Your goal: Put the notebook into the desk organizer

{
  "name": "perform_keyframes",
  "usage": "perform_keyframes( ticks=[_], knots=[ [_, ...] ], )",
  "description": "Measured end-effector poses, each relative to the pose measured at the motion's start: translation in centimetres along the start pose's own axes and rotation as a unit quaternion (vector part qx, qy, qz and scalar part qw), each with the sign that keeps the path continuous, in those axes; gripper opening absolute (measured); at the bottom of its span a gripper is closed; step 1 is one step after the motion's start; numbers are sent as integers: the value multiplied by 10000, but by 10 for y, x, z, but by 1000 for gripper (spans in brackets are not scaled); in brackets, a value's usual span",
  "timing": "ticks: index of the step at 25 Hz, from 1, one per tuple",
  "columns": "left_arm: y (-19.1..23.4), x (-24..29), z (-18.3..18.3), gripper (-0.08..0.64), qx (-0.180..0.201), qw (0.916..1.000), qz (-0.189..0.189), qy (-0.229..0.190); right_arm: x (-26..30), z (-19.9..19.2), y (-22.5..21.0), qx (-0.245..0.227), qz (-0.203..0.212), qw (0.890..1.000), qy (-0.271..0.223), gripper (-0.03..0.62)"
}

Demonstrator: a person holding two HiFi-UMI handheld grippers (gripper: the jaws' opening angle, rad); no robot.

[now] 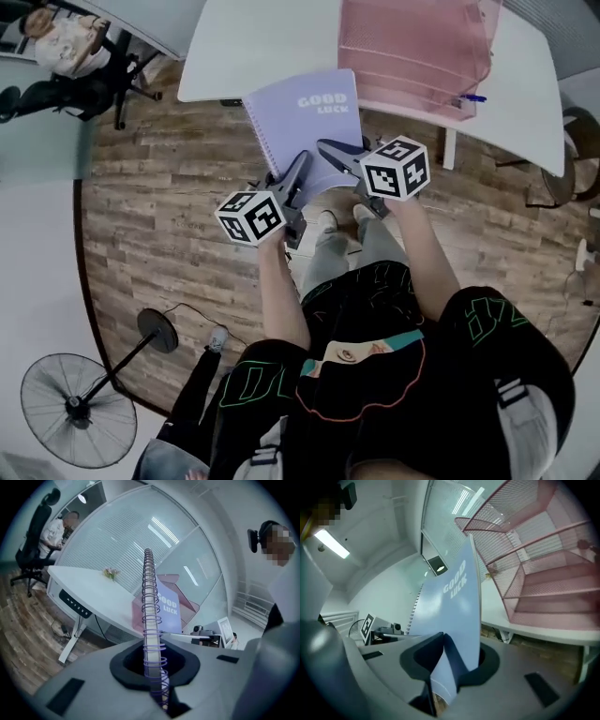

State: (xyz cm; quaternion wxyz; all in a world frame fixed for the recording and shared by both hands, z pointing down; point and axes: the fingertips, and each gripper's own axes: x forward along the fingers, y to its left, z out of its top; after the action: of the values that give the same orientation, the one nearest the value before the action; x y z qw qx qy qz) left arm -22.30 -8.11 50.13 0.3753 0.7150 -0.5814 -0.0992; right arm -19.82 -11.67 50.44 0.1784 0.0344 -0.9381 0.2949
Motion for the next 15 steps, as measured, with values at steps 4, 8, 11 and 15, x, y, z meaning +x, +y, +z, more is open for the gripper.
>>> perform_keyframes(
  ticks=[4, 8, 11, 15],
  knots=[
    [-6, 17, -27, 31, -105, 9958, -659, 633, -22, -25, -15, 446, -581, 9972, -143, 78],
    [-22, 44, -45, 31, -159, 9890, -1049, 1029, -49, -35, -38, 777, -898, 9926, -266, 80],
    [-44, 66, -61, 31, -301, 9806, -1411, 1326, -82, -42, -54, 963, -1148, 9880, -371, 80],
    [-69, 90, -74, 31, -545, 9693, -1753, 1633, -115, -46, -70, 1127, -1324, 9840, -403, 86]
  ],
)
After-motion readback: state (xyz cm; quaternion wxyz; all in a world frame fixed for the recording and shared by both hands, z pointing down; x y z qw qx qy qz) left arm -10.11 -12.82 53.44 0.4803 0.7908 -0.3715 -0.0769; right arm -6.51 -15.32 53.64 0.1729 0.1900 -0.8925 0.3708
